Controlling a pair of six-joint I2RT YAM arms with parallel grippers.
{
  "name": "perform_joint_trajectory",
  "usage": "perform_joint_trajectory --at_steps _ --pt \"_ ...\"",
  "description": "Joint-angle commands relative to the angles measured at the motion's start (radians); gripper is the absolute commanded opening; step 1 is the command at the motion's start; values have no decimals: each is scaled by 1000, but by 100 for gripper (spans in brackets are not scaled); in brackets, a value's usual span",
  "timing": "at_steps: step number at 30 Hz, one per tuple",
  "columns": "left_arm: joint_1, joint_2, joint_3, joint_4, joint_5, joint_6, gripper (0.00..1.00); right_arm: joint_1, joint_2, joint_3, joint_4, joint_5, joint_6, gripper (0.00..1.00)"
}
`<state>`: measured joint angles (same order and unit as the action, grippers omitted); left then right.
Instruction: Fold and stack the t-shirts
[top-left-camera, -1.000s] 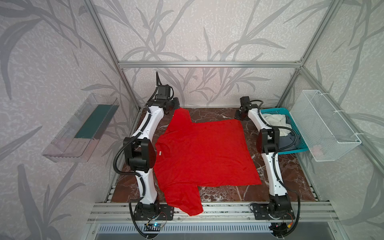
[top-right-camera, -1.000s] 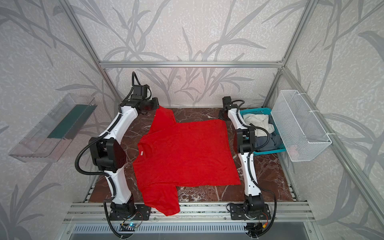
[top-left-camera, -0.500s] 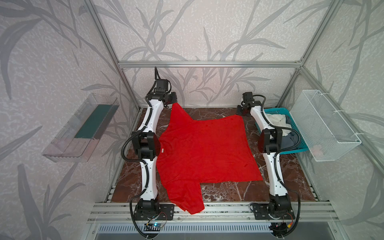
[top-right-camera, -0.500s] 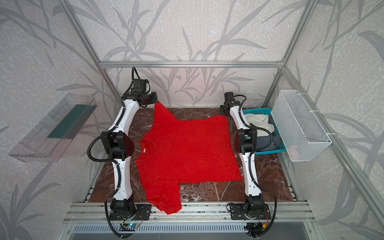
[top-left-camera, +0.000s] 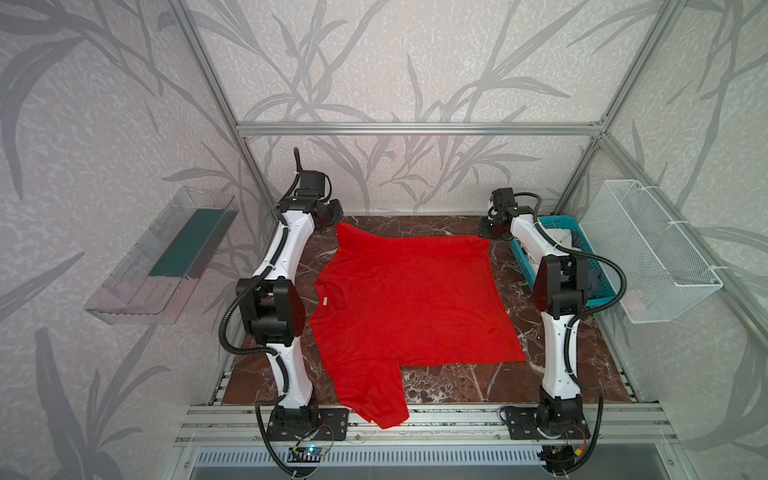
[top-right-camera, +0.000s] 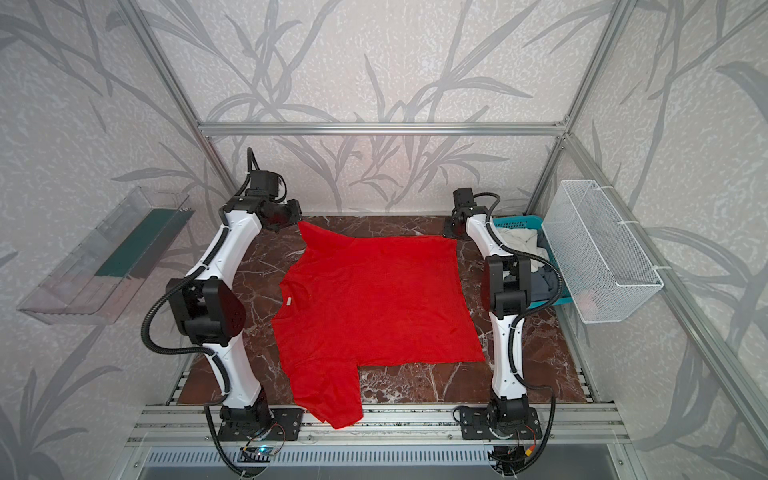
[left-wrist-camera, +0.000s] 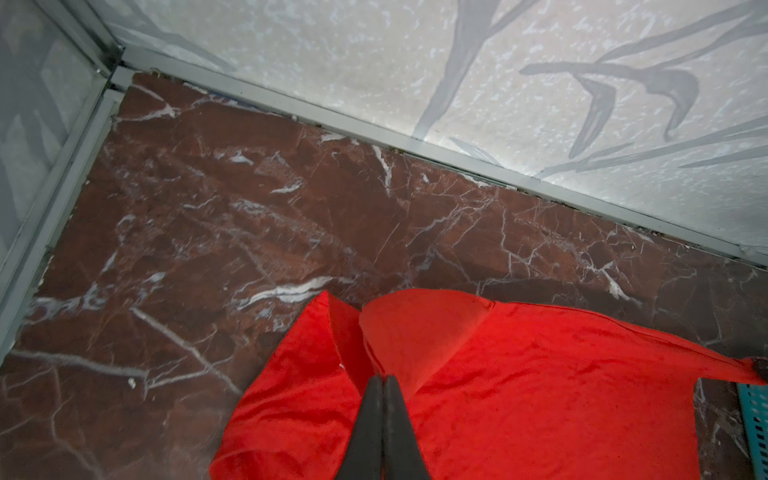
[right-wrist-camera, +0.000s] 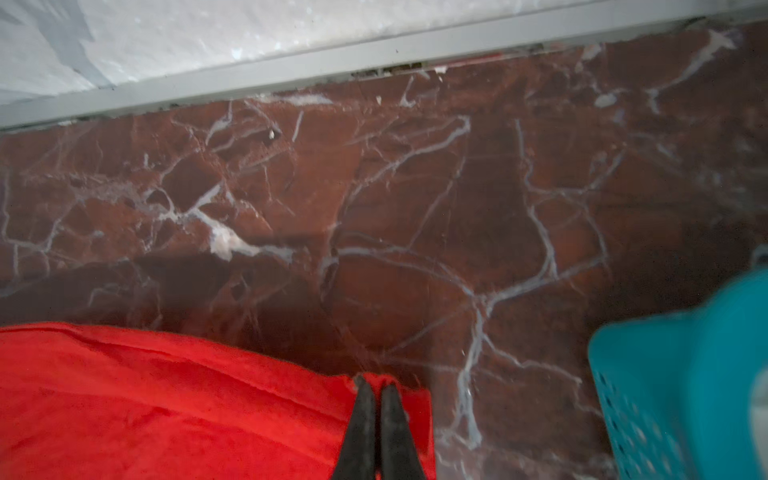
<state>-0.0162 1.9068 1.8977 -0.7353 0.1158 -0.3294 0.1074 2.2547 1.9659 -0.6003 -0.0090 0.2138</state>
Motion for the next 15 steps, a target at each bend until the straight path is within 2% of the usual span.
perform_joint_trajectory --at_steps 1,6,15 --pt "12 -104 -81 43 -20 -27 0 -6 -132 -173 175 34 -3 0" --pt "15 -235 -235 44 -40 -66 0 -6 -238 -348 214 66 5 0" --pt "15 -411 -434 -17 -111 -142 0 -6 -357 -523 225 86 35 0"
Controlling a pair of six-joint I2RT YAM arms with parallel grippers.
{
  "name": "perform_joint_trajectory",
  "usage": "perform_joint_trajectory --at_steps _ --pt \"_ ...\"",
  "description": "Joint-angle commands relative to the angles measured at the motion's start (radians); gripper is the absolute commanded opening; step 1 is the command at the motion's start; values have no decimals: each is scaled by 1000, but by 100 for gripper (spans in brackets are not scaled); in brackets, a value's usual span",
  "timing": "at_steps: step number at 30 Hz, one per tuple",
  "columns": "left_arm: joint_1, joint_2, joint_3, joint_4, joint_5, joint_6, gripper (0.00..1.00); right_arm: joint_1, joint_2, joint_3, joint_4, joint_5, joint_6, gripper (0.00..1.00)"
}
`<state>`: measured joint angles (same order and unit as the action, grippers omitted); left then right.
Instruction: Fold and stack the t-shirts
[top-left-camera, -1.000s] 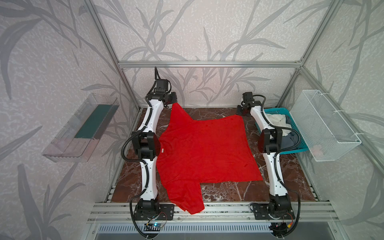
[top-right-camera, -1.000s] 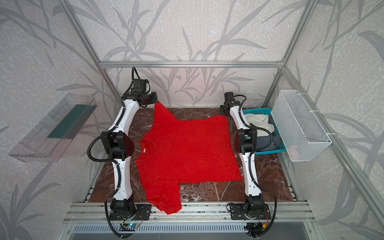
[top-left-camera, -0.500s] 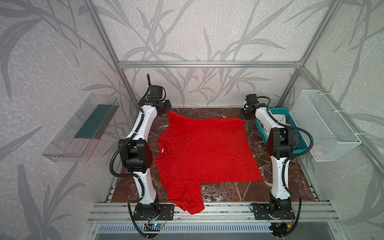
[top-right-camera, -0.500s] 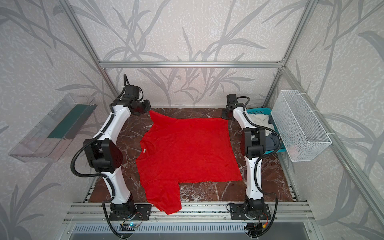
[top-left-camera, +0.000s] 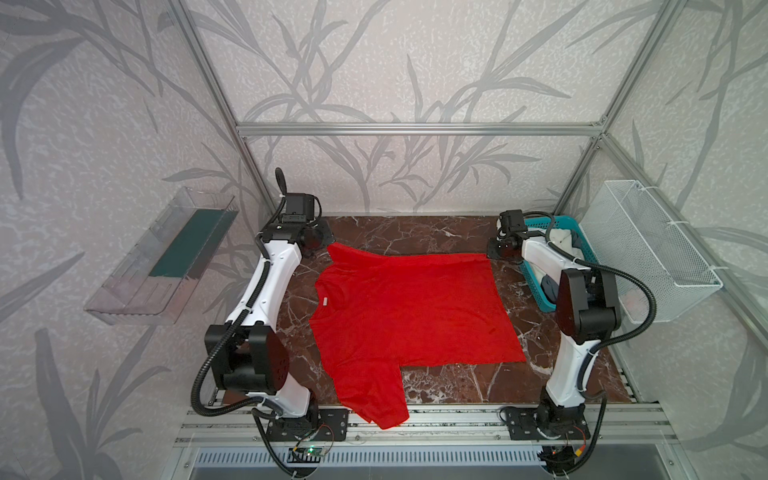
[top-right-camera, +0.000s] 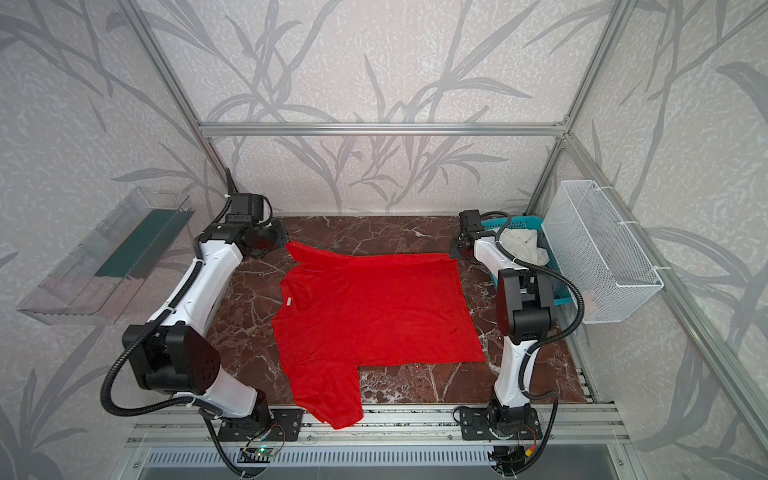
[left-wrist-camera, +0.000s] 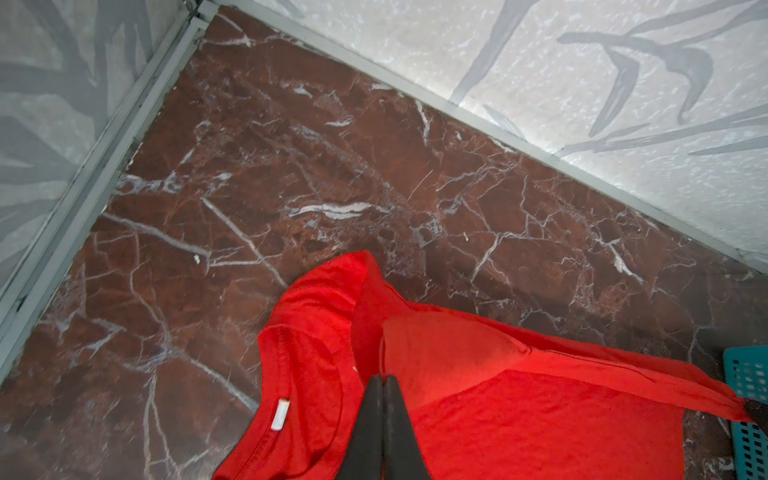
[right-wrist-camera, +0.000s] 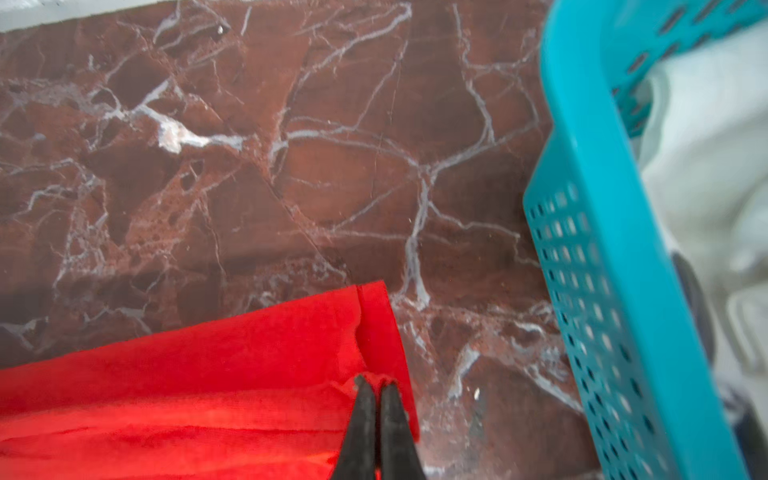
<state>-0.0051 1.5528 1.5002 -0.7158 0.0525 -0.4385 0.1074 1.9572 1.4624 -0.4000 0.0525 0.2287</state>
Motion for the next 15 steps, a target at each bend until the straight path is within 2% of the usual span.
perform_joint_trajectory --at_steps 1,15 --pt "4 -72 -53 -41 -52 -35 0 -6 -67 -27 18 21 23 0" --pt "4 -231 -357 -33 -52 -154 0 12 -133 -195 -16 3 53 0"
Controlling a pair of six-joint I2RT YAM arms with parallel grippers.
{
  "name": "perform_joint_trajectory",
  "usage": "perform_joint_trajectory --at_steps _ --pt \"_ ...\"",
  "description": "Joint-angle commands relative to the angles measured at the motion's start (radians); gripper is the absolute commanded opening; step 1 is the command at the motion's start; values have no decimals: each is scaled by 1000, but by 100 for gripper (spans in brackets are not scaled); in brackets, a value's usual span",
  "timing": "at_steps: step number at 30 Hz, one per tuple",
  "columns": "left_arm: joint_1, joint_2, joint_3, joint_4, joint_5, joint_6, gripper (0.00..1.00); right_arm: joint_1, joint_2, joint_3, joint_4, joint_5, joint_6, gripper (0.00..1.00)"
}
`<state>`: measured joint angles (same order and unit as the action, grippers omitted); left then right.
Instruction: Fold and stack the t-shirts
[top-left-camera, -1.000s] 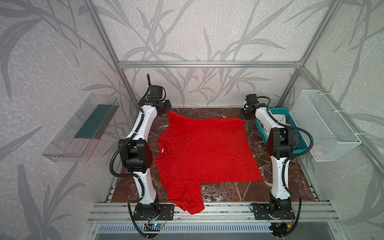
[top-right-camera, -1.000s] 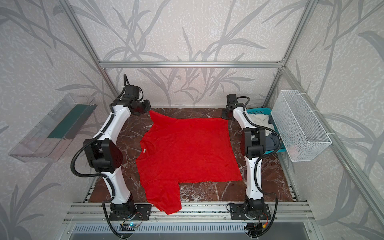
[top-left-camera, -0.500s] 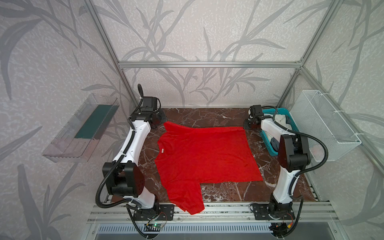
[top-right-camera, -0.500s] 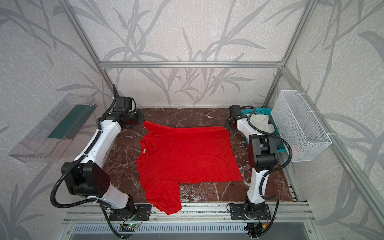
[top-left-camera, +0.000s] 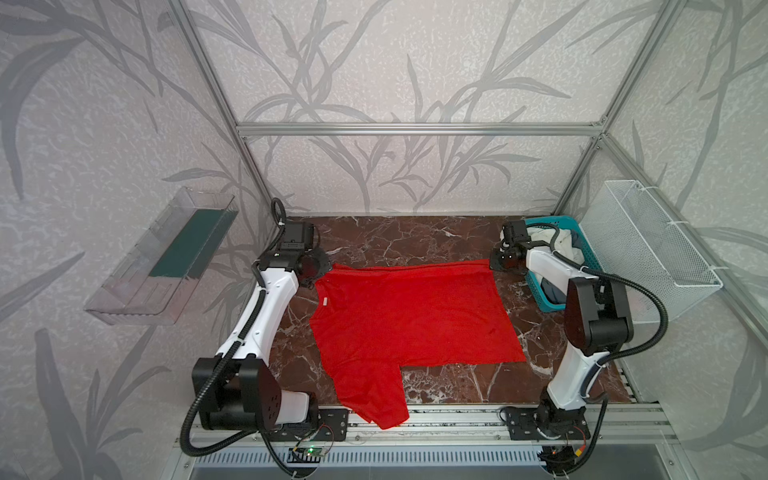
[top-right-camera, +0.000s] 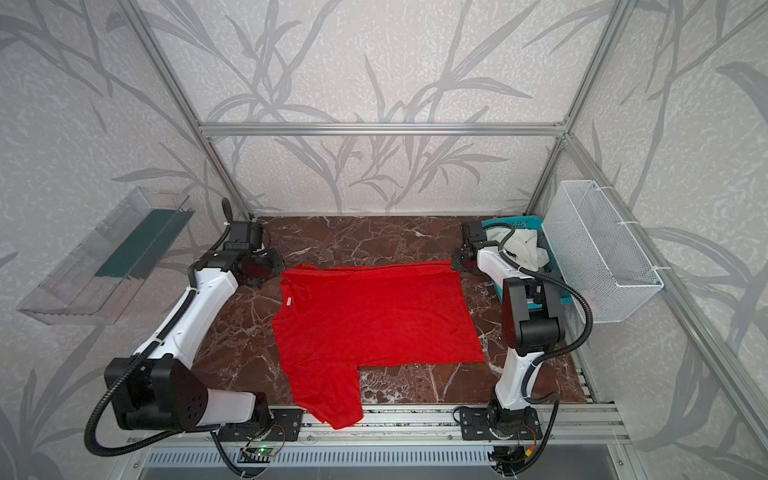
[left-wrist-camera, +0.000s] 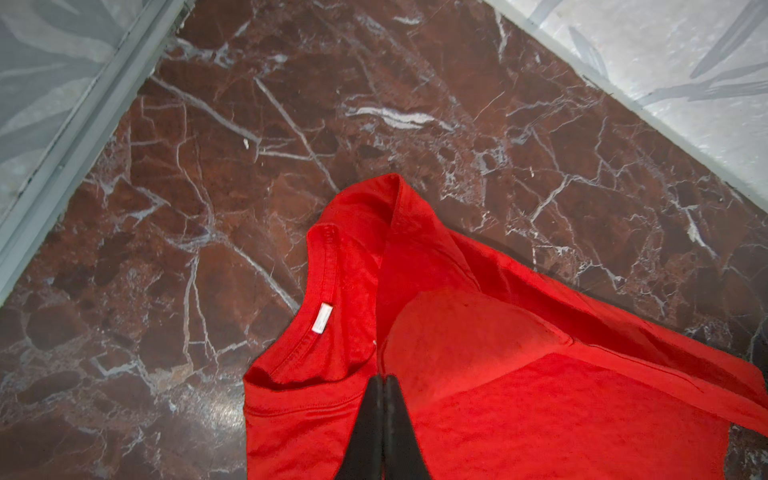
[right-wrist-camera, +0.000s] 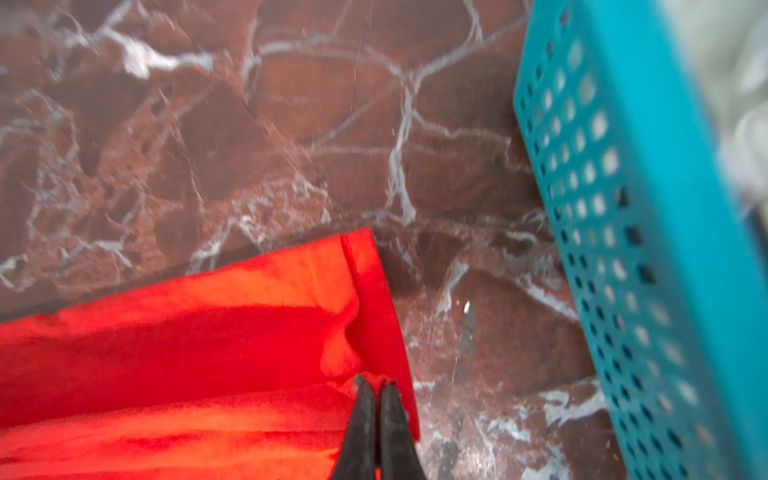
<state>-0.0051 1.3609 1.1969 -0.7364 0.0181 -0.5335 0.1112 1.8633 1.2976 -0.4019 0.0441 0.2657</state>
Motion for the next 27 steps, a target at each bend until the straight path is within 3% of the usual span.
perform_joint_trajectory --at_steps 1,4,6,7,9,11,14,16,18,22,23,24,27 --pt "4 -47 -81 -9 -18 -77 0 10 -40 -39 -18 18 21 0" --pt "2 -73 -198 22 28 -146 0 16 -49 -71 -26 43 61 3" --pt "1 -105 -310 62 49 -228 1 25 -70 -108 -18 74 94 22" --pt "1 -124 -356 85 47 -269 6 31 -85 -133 -2 95 102 27" --pt "1 -157 -465 212 70 -336 20 45 -133 -190 59 128 102 27" --pt "1 -154 -495 326 79 -337 26 71 -164 -223 129 147 102 27" --pt "-4 -70 -409 359 83 -264 33 134 -185 -191 137 183 102 27" --pt "-6 19 -332 395 176 -175 34 171 -168 -143 113 173 102 27" --pt "-19 128 -224 387 261 -90 36 199 -118 -102 112 135 102 27" --pt "-51 309 -59 332 297 26 39 203 -13 -27 101 32 102 27" --pt "-55 342 -33 327 288 37 39 203 20 -3 86 16 94 43" --pt "-57 367 -15 327 275 39 39 203 50 25 53 7 84 49" --pt "-60 444 51 292 268 51 39 203 105 86 -32 1 91 49"
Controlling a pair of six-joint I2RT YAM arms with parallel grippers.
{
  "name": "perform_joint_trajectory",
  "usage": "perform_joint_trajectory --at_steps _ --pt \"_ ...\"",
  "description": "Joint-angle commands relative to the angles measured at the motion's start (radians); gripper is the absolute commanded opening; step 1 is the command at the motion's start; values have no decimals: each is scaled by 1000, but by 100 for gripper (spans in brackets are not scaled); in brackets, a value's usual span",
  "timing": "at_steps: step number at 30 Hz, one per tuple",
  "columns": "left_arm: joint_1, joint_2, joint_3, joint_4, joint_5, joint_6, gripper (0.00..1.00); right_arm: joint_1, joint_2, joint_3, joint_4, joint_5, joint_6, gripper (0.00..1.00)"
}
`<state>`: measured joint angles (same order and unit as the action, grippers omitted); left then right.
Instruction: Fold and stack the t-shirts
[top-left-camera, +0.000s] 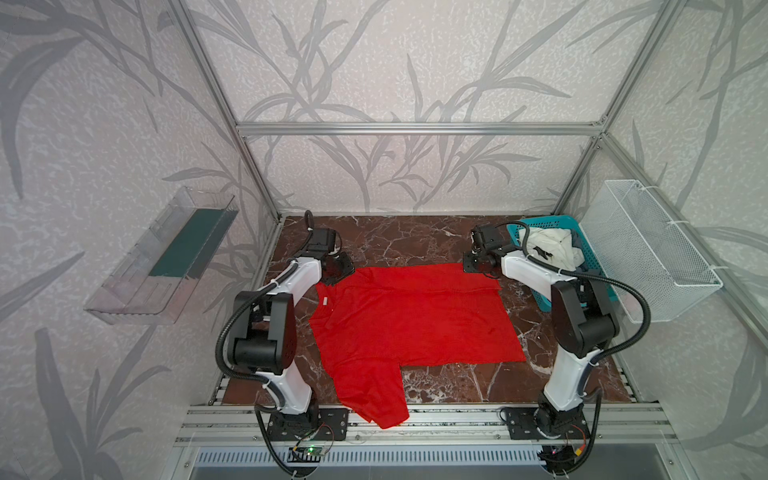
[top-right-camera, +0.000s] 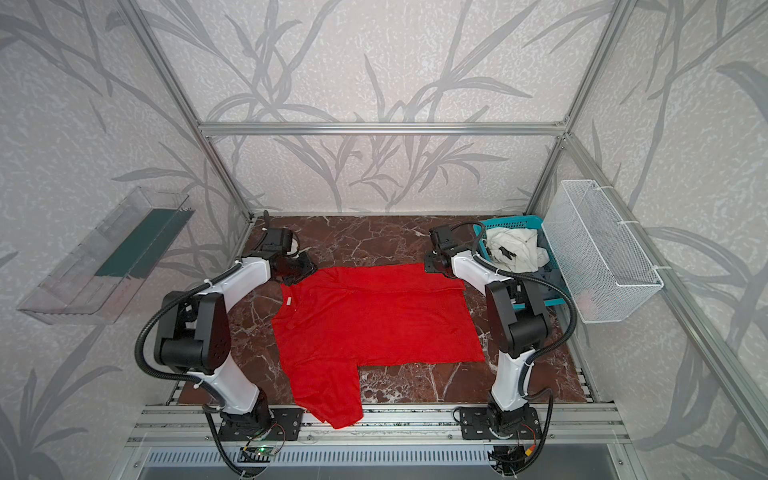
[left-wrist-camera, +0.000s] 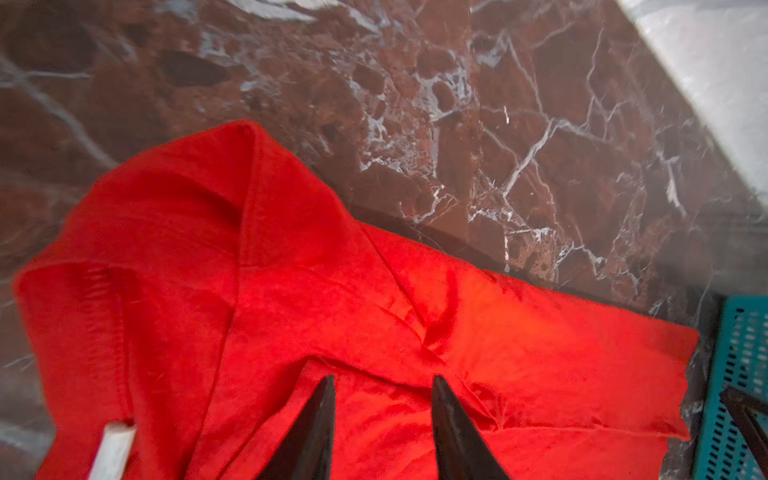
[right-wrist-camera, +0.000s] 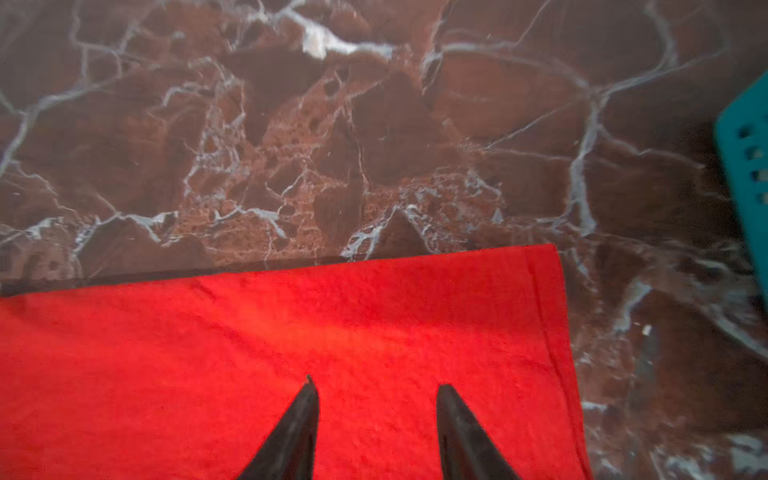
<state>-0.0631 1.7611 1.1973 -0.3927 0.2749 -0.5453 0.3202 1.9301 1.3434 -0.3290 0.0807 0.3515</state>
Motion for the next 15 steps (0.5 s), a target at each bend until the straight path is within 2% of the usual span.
perform_joint_trajectory --at_steps 1,15 --pt "-4 64 67 -66 6 67 40 -6 42 39 -109 -40 7 49" --pt "-33 165 112 -193 -52 111 41 -5 66 -5 -120 -99 34 49"
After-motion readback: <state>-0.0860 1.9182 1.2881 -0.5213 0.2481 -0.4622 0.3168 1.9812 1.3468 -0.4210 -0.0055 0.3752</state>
